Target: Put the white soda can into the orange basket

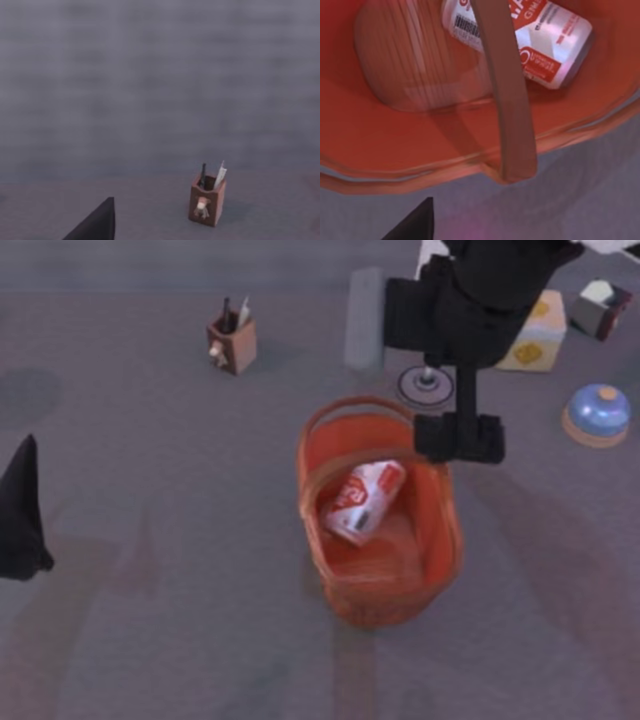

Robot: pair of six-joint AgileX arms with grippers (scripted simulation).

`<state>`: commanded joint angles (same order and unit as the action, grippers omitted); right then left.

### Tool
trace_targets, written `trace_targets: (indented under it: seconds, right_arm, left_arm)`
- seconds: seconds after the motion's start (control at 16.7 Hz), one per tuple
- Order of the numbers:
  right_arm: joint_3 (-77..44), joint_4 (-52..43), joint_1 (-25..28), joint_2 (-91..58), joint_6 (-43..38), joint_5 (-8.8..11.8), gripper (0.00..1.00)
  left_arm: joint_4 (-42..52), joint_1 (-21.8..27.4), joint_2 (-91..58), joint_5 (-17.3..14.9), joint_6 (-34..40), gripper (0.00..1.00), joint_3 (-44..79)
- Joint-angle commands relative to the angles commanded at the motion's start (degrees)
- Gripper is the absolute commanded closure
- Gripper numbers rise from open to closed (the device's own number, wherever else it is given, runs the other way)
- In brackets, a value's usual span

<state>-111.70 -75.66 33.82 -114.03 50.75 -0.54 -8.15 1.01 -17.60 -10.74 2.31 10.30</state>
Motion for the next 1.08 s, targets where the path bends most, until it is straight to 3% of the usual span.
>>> trace_targets:
  seconds: [0.18, 0.36, 1.08]
  right_arm:
    - [-10.36, -6.96, 3.29, -10.83, 4.75, 0.11, 0.00]
    - [-15.63, -10.72, 5.14, -16.33, 7.35, 0.24, 0.00]
    - [-10.94, -6.65, 5.40, -16.20, 7.68, 0.27, 0.00]
  left_arm:
    - [4.97, -1.30, 11.14, 6.36, -1.29, 0.00, -6.21]
    - [7.79, -2.04, 16.89, 10.22, -2.20, 0.00, -9.84]
    - [8.15, -2.15, 17.60, 10.74, -2.31, 0.00, -10.30]
